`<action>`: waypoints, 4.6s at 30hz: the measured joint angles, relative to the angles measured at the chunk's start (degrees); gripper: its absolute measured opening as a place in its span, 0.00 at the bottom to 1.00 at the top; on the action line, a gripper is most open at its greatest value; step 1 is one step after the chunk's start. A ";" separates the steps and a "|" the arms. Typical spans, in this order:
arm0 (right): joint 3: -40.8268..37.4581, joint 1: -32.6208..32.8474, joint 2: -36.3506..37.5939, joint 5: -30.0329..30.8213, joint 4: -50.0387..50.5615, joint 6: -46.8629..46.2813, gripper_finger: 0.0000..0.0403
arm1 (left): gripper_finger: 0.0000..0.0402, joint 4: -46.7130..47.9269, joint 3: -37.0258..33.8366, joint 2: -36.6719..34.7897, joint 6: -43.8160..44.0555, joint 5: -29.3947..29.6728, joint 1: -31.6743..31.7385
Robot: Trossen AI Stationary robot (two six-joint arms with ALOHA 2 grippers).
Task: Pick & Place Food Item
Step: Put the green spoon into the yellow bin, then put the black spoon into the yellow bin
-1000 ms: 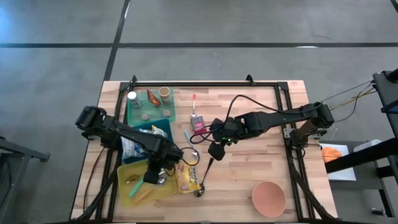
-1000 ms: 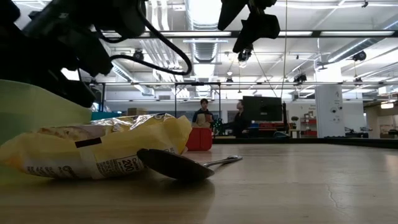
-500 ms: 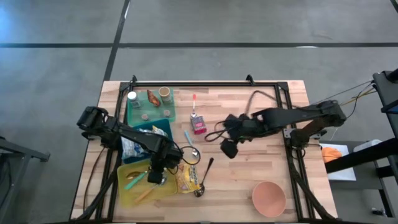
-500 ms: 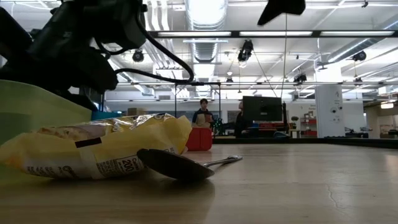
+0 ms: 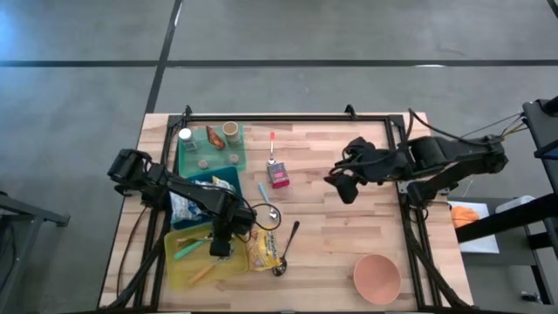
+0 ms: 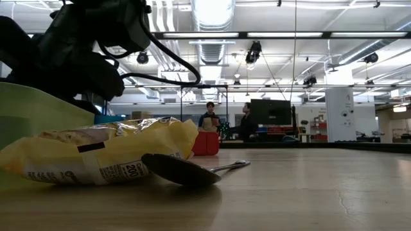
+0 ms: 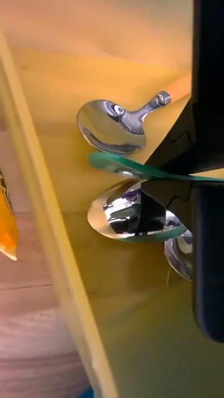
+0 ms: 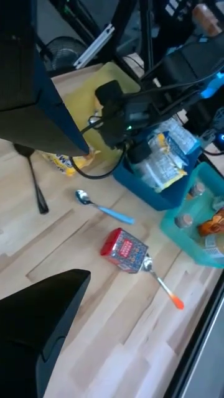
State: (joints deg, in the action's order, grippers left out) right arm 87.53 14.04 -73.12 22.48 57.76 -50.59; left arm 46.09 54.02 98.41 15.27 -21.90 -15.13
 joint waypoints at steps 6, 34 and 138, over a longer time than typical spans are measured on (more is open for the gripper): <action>0.00 -0.02 -2.45 0.03 0.35 0.22 0.77 | 0.10 -0.27 -0.04 0.02 2.59 0.27 -0.05; -0.07 0.02 -9.49 -1.68 0.35 0.61 0.77 | 0.32 0.14 0.00 0.04 12.30 -2.34 -0.05; 7.38 3.48 -54.67 -24.26 -14.07 76.55 0.14 | 0.53 11.58 -3.72 -41.68 46.64 24.85 -0.27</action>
State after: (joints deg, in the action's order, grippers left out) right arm 94.91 17.52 -127.79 -1.78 43.69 25.96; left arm 57.67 50.30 56.73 61.91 2.95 -15.40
